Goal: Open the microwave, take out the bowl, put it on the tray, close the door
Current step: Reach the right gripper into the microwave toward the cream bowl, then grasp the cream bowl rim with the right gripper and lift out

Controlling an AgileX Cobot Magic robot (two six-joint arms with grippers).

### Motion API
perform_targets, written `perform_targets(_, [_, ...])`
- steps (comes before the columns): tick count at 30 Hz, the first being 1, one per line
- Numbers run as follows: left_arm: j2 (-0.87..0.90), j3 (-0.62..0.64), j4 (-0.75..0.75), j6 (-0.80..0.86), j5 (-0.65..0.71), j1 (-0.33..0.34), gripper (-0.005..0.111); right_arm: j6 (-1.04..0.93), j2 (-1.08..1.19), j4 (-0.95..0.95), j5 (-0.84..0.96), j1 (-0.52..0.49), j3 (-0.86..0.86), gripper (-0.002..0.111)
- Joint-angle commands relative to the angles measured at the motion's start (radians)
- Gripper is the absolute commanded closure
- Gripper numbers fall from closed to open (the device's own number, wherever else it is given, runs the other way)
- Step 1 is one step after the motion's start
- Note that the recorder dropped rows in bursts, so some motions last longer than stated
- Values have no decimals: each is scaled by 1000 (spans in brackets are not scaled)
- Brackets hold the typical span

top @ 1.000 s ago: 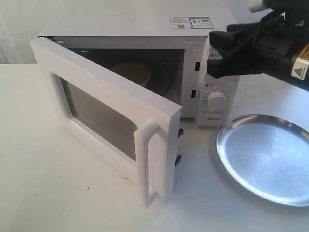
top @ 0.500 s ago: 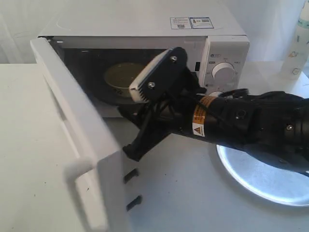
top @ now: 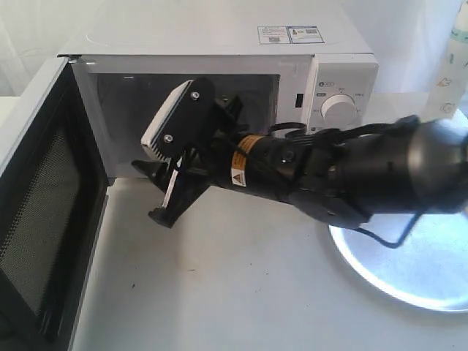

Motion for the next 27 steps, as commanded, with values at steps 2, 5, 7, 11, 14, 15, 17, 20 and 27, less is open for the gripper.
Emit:
perform_targets(2, [-2,-3,-9,0,2,-5,107,-146,165,252,-21,-28,-135,39])
perform_targets(5, [-2,-3,-9,0,2,-5,107,-270,260,370,-21,-54,-223,39])
perform_targets(7, [-2,-3,-9,0,2,-5,107,-335,319,403,-21,-71,-276,39])
perform_targets(11, [-2,-3,-9,0,2,-5,107,-383,440,403,-19,-94,-373,43])
perform_targets(14, [-2,-3,-9,0,2,-5,107,-431,511,405,-19,-100,-436,52])
perform_targets(15, [-2,-3,-9,0,2,-5,107,-463,526,403,-21,-100,-458,61])
perform_targets(17, [-2,-3,-9,0,2,-5,107,-508,538,402,-21,-100,-485,79])
perform_targets(20, [-2,-3,-9,0,2,-5,107,-506,528,402,-3,-98,-498,108])
perform_targets(27, [-2,-3,-9,0,2,-5,107,-501,428,352,266,-44,-498,108])
